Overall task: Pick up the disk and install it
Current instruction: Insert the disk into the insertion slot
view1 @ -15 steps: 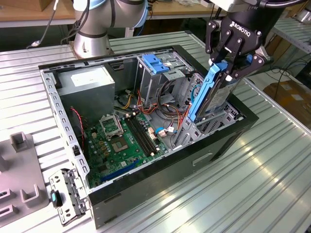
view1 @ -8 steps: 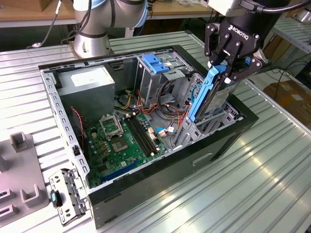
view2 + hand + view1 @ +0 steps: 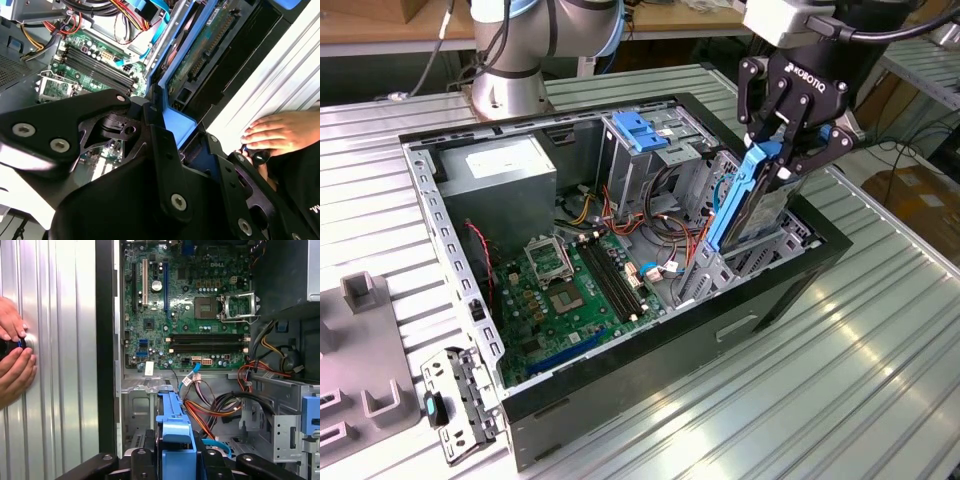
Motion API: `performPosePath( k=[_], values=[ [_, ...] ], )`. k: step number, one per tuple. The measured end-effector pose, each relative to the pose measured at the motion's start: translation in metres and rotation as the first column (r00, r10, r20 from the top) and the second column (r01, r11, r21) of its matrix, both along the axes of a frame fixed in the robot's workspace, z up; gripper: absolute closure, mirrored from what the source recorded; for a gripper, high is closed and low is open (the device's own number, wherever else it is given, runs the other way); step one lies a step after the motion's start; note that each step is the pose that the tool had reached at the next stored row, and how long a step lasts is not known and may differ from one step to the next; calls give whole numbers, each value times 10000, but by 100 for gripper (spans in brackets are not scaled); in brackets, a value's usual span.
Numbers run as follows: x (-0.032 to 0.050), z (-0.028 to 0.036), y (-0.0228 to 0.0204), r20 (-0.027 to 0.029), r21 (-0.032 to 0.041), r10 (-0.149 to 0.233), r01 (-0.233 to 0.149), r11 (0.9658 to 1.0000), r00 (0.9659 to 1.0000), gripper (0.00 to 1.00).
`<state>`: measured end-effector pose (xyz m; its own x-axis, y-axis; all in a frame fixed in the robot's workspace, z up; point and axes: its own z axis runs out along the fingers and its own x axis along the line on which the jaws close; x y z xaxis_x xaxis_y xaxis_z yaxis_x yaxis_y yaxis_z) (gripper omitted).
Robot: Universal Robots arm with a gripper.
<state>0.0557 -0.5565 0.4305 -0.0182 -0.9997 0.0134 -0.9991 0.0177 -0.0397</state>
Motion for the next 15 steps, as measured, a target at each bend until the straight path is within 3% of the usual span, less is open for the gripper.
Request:
performPosePath(
  k=[15],
  values=[
    [12,-209,0,-3,1,0,0,10000,10000,63]
  ],
)
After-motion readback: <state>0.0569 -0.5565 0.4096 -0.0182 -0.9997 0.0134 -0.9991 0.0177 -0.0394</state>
